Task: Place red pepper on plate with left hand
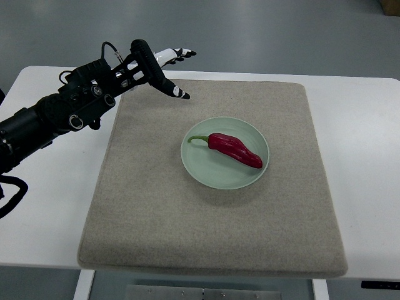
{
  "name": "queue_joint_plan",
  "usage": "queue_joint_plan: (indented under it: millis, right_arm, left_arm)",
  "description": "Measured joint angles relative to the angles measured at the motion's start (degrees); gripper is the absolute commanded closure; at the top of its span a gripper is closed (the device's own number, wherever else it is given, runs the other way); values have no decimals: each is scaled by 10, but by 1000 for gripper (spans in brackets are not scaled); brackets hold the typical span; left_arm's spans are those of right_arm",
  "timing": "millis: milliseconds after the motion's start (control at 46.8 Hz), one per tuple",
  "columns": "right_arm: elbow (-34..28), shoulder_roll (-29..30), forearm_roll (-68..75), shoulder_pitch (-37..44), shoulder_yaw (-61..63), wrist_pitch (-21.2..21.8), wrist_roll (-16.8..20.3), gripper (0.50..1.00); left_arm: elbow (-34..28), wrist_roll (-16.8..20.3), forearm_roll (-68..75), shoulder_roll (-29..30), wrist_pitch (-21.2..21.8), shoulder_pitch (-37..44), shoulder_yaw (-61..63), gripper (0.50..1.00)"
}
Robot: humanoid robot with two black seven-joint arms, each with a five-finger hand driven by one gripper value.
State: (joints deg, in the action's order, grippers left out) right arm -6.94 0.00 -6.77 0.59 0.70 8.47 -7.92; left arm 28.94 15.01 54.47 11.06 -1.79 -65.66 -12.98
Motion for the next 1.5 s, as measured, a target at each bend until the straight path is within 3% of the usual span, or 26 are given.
queue_joint_plan:
  millis: [278,662,919,1197,1496]
  right_arm:
    - [0,0,0,0,0,0,0,570]
    - [0,0,0,0,0,0,0,572]
    - [0,0,0,0,0,0,0,572]
    - [0,0,0,0,0,0,0,572]
    - [0,0,0,0,0,0,0,572]
  left_arm:
    - [-15,-6,-276,0,58,-7,0,510]
    - [-41,-6,-551,-2,48,-5,-1,510]
    - [-79,-6,-648,-16,-21,0,-23,510]
    - [-159,-5,-761,-39,-173,18,-25,508]
    - [-161,-4,-768,-48,-159,28,-44,510]
